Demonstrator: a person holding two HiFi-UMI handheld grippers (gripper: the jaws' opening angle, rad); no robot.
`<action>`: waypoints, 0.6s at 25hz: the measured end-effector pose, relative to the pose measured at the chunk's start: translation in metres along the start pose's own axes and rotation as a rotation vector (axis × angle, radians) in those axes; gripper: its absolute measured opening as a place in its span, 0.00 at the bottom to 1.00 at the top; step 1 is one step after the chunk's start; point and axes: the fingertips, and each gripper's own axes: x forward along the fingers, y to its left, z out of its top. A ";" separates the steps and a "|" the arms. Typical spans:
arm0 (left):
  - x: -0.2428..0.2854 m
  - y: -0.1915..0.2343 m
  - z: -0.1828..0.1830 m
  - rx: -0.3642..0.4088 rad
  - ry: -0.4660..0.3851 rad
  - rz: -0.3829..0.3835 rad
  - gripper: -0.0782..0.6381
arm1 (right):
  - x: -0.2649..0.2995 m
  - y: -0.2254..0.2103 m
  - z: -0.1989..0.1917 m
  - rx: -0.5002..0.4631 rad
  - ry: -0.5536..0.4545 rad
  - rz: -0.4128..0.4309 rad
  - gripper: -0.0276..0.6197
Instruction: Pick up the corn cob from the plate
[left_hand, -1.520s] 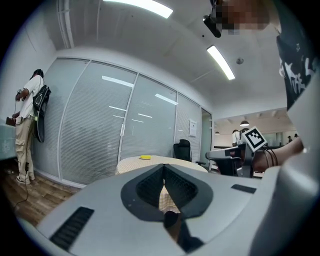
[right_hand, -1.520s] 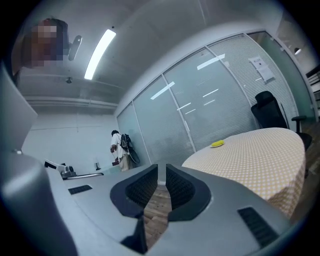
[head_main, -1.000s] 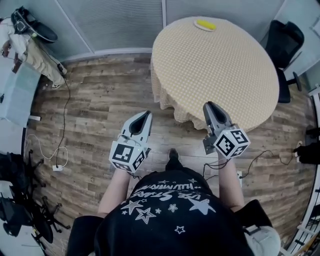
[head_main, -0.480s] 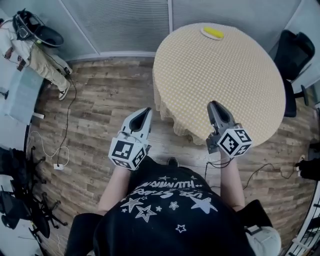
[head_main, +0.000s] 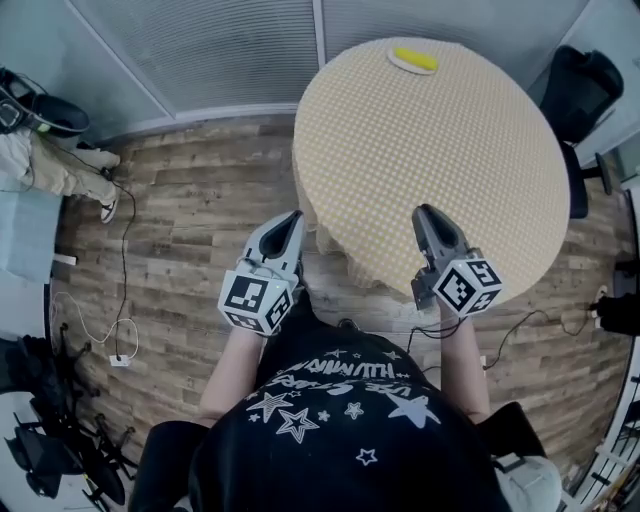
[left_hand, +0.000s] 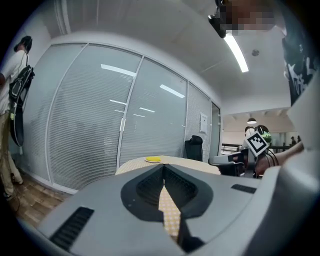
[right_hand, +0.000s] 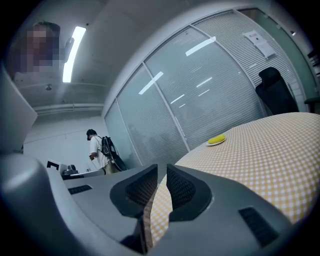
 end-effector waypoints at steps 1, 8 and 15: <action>0.009 0.008 0.001 0.002 0.001 -0.015 0.12 | 0.008 -0.003 0.002 0.002 -0.005 -0.014 0.12; 0.076 0.075 0.014 0.014 0.020 -0.146 0.12 | 0.074 -0.019 0.025 0.011 -0.059 -0.145 0.12; 0.129 0.133 0.032 0.024 0.034 -0.252 0.12 | 0.132 -0.023 0.047 0.018 -0.085 -0.252 0.12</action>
